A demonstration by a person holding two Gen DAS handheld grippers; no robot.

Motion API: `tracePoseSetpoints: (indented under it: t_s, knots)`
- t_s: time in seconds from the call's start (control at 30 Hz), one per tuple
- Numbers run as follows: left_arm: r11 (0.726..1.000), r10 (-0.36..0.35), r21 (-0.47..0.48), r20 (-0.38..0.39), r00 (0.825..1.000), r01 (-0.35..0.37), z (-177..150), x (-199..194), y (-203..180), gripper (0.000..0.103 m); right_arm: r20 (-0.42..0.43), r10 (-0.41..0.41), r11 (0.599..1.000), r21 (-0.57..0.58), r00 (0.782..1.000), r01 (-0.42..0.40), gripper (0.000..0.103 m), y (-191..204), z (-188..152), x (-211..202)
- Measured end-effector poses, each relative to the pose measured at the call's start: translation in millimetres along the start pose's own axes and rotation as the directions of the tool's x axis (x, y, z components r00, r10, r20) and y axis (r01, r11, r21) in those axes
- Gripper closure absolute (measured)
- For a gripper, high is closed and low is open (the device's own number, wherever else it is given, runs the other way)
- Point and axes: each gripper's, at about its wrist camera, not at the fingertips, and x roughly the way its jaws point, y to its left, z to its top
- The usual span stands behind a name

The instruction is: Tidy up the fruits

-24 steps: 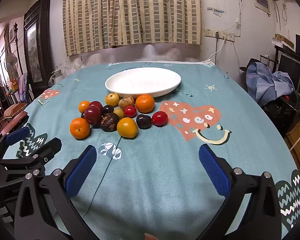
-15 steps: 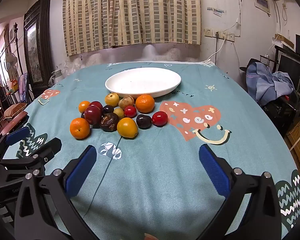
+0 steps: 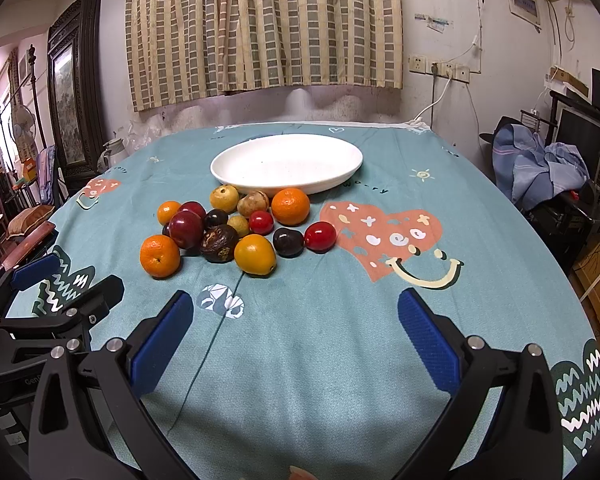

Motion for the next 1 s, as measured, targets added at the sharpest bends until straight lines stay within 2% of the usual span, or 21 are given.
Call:
tracePoseSetpoints:
  t_s: [0.27, 0.43, 0.5, 0.57, 0.63, 0.73, 0.83, 0.9, 0.97, 1.0]
  knots:
    - [1.000, -0.004, -0.007, -0.003, 1.000, 0.004, -0.9, 1.0, 1.2, 0.002, -0.013, 0.033, 0.999, -0.005, 0.999, -0.033, 0.001, 4.1, -1.8, 3.6]
    - [0.995, -0.097, 0.000, -0.067, 0.993, 0.098, -4.2, 8.2, 19.2, 0.002, -0.015, 0.060, 0.998, 0.007, 0.998, -0.060, 0.001, 1.2, -4.1, 3.7]
    - [0.995, -0.078, 0.050, -0.074, 0.994, 0.082, -4.2, 8.0, 30.8, 0.002, -0.013, 0.074, 0.997, 0.037, 0.997, -0.074, 0.001, -5.1, -2.4, 3.5]
    - [0.995, -0.010, 0.101, -0.080, 0.997, 0.018, -2.4, 10.9, 37.5, 0.002, -0.019, 0.085, 0.994, 0.063, 0.996, -0.084, 0.001, -9.9, -1.9, 4.9]
    - [0.992, 0.014, 0.128, -0.120, 0.993, 0.001, 2.9, 19.1, 41.4, 0.002, -0.012, 0.091, 0.993, 0.081, 0.996, -0.089, 0.001, -13.2, -0.7, 3.8]
    - [0.990, -0.070, 0.112, -0.170, 0.983, 0.090, 14.0, 35.5, 34.3, 0.002, 0.025, 0.067, 0.993, 0.095, 0.997, -0.069, 0.001, -17.7, 1.1, -2.1]
    - [0.981, -0.106, 0.140, -0.189, 0.976, 0.134, 23.4, 54.7, 16.3, 0.003, 0.049, 0.061, 0.990, 0.123, 0.997, -0.067, 0.001, -25.0, 3.1, -4.6]
    - [0.973, -0.109, 0.177, -0.197, 0.974, 0.145, 24.1, 65.5, 3.8, 0.007, 0.048, 0.068, 0.988, 0.139, 0.997, -0.074, 0.001, -29.1, 3.6, -3.3]
    - [0.971, -0.115, 0.184, -0.212, 0.970, 0.155, 23.1, 75.2, -0.2, 0.019, 0.037, 0.079, 0.985, 0.149, 0.996, -0.084, 0.001, -31.3, 4.1, -0.5]
    - [0.969, -0.141, 0.166, -0.237, 0.961, 0.183, 21.7, 82.2, -0.4, 0.034, 0.035, 0.081, 0.985, 0.150, 0.996, -0.085, 0.001, -31.4, 4.0, 0.1]
